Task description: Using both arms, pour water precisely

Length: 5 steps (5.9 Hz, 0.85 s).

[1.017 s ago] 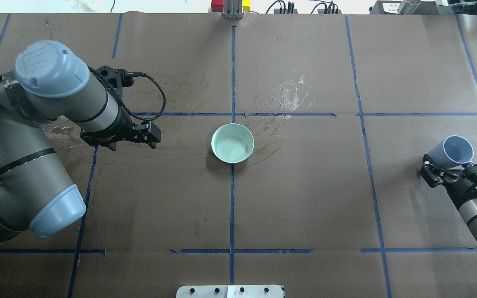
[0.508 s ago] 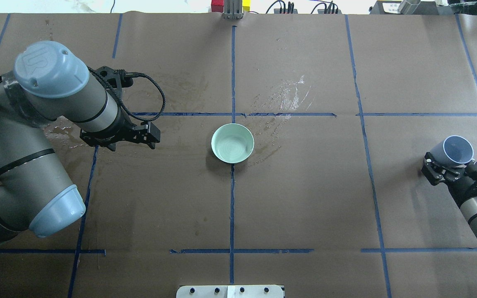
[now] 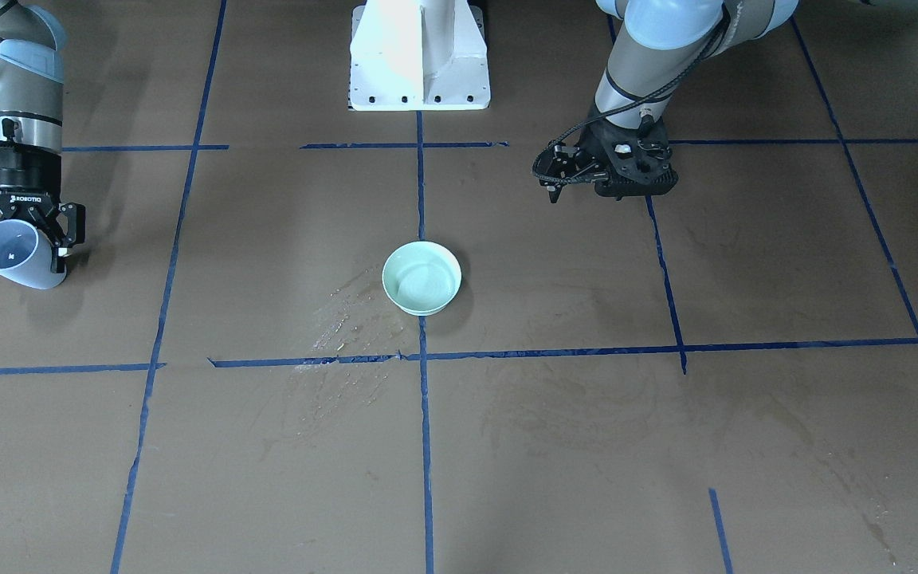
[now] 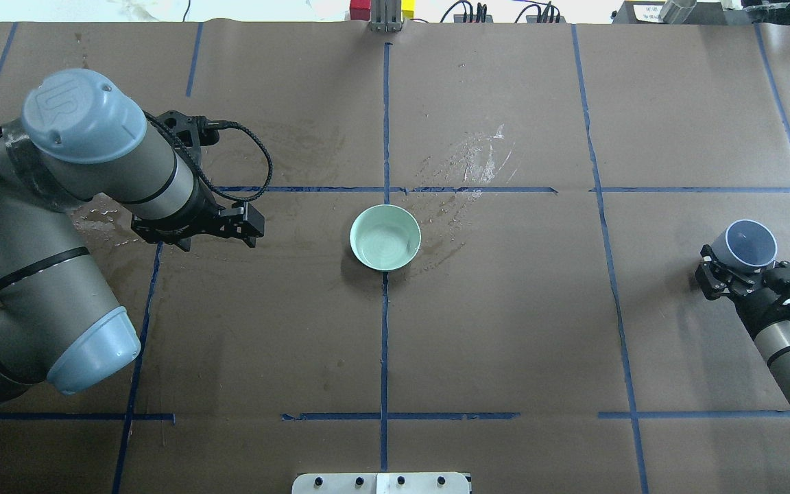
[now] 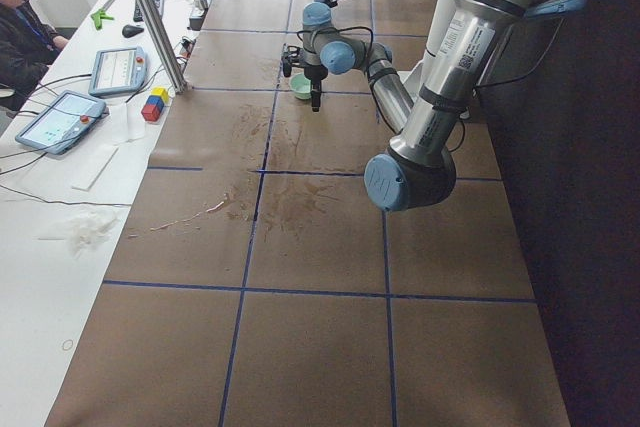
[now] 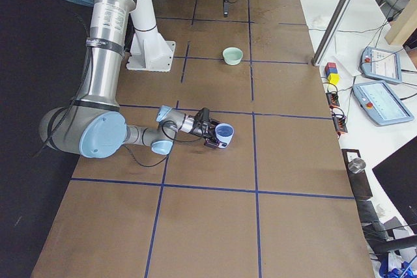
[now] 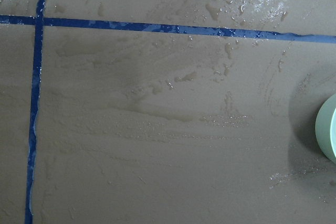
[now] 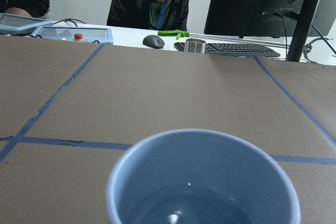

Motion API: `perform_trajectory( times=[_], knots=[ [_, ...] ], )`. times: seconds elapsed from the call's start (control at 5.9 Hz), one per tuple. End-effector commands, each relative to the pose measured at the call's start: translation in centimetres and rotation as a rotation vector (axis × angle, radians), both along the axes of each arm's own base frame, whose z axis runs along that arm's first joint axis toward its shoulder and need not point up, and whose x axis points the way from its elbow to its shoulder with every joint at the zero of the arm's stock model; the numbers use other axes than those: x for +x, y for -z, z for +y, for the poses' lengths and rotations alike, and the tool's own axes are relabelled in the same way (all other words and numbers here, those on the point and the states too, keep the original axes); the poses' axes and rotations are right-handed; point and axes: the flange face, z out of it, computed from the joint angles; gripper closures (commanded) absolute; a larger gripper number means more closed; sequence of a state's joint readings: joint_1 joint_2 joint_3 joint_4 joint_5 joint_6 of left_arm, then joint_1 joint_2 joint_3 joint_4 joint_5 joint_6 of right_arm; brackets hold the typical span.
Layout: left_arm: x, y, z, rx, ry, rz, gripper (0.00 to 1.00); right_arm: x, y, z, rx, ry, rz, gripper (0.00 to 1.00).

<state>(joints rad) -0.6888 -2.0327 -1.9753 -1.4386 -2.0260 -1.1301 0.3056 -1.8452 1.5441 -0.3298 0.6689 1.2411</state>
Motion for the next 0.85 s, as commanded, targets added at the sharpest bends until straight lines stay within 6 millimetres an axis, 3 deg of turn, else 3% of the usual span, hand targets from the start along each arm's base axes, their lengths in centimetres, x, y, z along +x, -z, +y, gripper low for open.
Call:
perform_trajectory(
  times=[0.0,0.51,0.68],
  knots=[
    [0.0,-0.1,0.0,0.0,-0.001,-0.001,0.0,0.1,0.1,-0.1,0.007,-0.012,-0.003,0.77],
    [-0.3,0.3,0.2,0.003,0.001,0.007,0.0,0.2,3.1,-0.7,0.04,-0.015,-0.036,0.92],
    [-0.3,0.3,0.2,0.004,0.001,0.008,0.0,-0.2,5.2,-0.9,0.063,-0.008,-0.053,0.95]
  ],
)
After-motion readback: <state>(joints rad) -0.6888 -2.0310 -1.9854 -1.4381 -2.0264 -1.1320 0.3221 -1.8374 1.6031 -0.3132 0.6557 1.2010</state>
